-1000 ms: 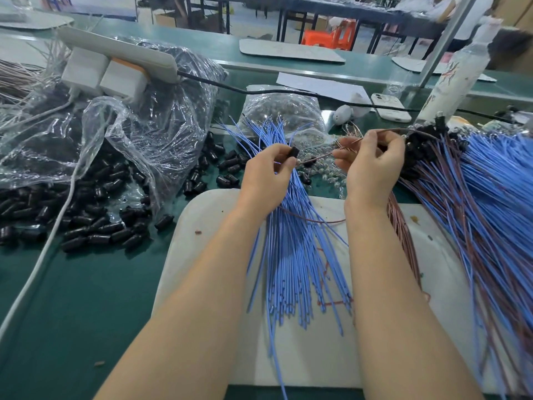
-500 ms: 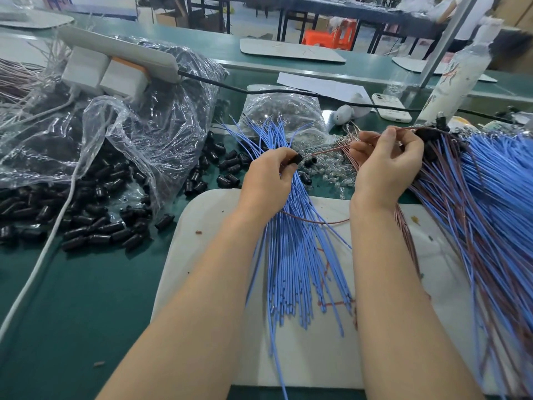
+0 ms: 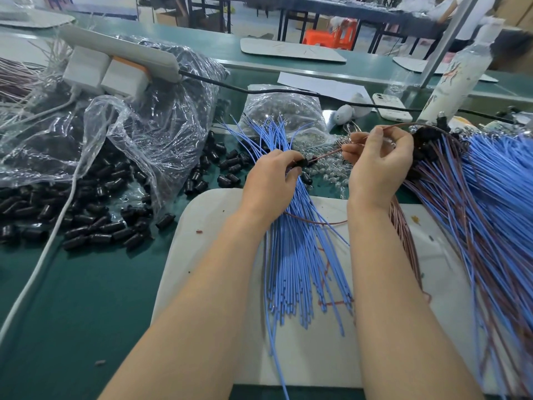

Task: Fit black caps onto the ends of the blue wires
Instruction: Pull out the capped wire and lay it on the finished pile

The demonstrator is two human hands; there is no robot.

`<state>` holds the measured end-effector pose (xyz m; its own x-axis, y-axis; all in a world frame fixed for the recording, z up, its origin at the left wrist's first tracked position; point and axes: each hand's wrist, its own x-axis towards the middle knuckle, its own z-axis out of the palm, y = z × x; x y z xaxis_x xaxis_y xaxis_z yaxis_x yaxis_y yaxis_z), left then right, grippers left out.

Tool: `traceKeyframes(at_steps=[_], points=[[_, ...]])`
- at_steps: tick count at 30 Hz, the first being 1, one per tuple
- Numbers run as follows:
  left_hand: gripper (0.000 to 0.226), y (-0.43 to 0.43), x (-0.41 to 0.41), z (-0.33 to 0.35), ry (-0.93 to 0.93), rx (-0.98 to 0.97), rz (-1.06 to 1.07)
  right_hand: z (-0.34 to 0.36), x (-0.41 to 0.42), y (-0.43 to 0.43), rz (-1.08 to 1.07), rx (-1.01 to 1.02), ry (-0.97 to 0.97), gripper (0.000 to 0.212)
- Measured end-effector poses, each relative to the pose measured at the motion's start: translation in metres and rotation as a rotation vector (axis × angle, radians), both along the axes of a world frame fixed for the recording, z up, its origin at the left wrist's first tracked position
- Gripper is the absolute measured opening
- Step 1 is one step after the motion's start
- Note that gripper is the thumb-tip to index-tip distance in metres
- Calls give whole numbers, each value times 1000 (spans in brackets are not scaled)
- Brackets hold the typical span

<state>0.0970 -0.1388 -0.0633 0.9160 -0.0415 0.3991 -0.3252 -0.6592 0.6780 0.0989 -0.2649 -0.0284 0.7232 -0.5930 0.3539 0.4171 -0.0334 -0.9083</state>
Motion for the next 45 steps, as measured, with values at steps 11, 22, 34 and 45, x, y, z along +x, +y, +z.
traceKeyframes(at_steps=[11,22,34,45], points=[[24,-2,-3,3,-49,-77,-2,-7,-1,10,-44,-449,66,8],[26,-1,-2,2,-56,-42,11,-8,-1,10,-60,-406,83,11],[22,-3,-5,4,-128,-102,-33,-10,-2,16,112,-596,171,9],[21,-4,-7,11,-263,-203,26,-5,-5,27,328,-276,169,21]])
